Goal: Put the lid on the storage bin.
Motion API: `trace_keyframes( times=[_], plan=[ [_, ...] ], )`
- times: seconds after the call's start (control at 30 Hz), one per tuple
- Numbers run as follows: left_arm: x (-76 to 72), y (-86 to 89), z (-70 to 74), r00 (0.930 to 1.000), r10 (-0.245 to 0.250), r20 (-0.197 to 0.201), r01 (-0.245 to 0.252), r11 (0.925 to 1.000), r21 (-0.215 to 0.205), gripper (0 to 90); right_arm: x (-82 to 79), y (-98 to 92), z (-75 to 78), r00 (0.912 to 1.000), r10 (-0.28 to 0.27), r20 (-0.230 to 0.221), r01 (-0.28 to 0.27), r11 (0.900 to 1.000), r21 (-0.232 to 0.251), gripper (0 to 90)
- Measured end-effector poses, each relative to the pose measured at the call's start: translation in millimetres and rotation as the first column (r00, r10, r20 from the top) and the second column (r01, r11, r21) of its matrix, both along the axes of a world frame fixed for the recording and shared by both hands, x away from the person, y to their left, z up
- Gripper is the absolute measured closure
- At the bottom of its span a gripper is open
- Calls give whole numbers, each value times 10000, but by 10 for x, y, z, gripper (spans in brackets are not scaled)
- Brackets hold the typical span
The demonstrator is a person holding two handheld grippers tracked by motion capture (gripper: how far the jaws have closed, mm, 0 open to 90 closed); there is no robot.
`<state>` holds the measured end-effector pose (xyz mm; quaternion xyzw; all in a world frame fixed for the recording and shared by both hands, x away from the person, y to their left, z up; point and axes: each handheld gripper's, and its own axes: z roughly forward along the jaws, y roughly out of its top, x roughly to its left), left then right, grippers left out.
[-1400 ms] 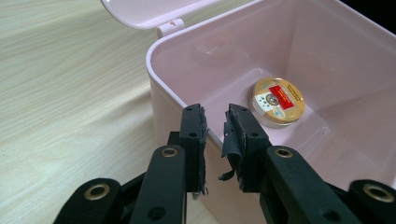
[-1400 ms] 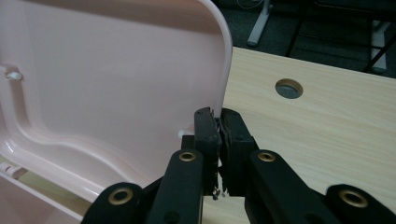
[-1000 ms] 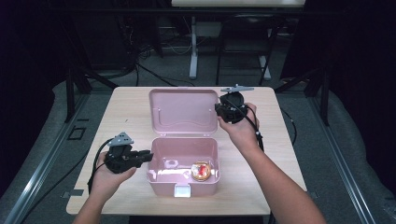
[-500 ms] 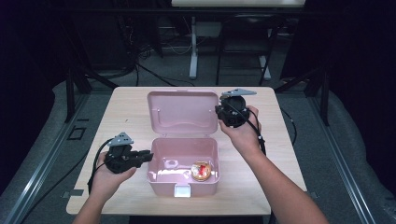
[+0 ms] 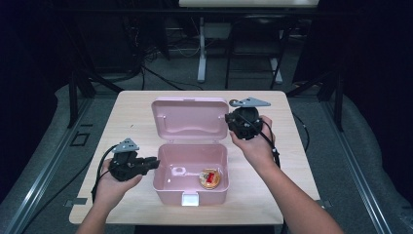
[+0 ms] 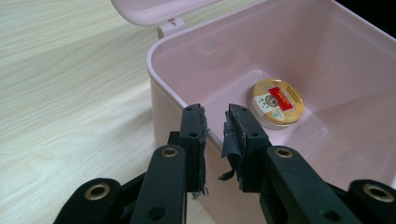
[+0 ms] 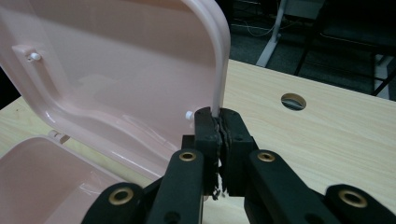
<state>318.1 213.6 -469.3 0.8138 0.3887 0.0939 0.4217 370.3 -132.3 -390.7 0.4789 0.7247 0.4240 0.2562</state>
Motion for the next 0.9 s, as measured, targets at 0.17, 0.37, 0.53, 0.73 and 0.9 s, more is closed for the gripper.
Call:
trace_keyframes(
  times=[0.17,0.37,0.53,0.73,0.9],
  plan=[
    [-2,-2,1,10000,15,7,-15,10000,15,763,-57,-4,-1,9999,88,103,-87,9999,-84,869],
    [-1,1,-5,10000,62,9,-62,10000,-53,763,-136,-8,-4,9996,191,222,-186,9997,-187,869],
    [-2,-2,-3,10000,64,19,-64,10000,-34,763,-185,-19,-14,9993,250,267,-246,9996,-150,869],
    [-3,-2,-1,10000,37,21,-37,10000,-8,763,-236,-27,-35,9989,262,384,-259,9996,-76,869],
    [-1,0,-4,10000,68,34,-68,10000,-38,762,-282,-26,-42,9982,335,501,-327,9993,-177,867]
  ],
)
